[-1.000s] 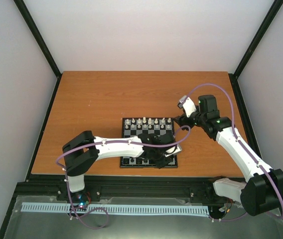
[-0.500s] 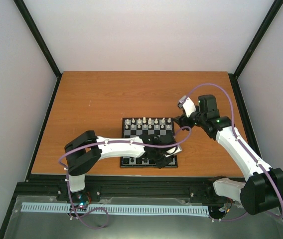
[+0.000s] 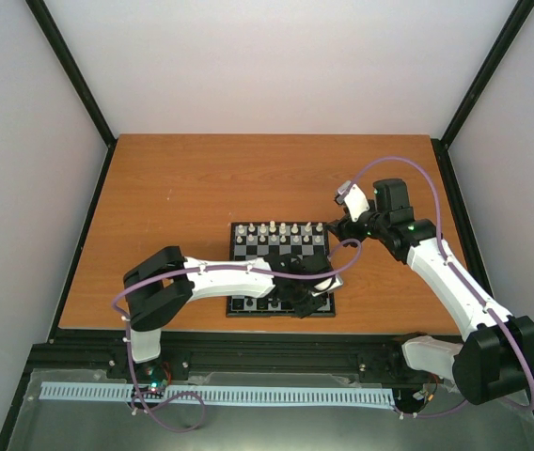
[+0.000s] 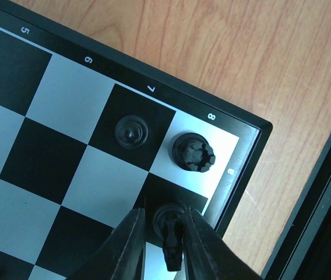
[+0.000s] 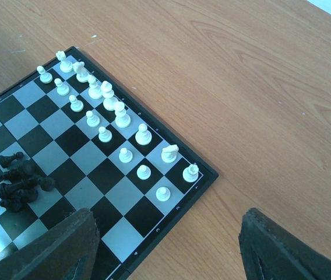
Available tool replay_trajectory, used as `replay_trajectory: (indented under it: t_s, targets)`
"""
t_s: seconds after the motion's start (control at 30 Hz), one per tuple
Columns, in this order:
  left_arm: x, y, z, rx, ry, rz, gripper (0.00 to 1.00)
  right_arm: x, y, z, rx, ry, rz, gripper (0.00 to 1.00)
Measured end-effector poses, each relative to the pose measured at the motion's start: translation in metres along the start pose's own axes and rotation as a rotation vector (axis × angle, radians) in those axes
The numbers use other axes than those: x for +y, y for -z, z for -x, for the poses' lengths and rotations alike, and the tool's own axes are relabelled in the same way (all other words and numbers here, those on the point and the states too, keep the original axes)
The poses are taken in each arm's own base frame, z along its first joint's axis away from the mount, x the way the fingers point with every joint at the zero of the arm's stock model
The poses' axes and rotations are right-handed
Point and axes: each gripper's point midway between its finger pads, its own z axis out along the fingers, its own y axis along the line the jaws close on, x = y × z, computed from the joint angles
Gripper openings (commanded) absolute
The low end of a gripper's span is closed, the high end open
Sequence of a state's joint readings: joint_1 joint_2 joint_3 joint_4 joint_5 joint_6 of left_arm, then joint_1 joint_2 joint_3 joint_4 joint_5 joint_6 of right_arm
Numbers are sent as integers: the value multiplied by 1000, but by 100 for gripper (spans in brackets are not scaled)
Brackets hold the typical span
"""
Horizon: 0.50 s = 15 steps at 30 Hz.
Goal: Set up the chess pieces on the board
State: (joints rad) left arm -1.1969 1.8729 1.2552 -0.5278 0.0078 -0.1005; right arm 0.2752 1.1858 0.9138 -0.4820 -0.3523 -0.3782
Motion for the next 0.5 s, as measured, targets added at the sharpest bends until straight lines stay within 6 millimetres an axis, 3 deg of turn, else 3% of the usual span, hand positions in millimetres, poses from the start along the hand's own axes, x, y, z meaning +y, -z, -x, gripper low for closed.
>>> replay_trajectory:
  t_s: [0.33,0.5]
  targets:
    - [2,1,3,-13,3,13,35,1,0,1,-2,4,4,67]
    - [-1,31,18,-89,10,-1,44,4,1,2,-9,12,22,67]
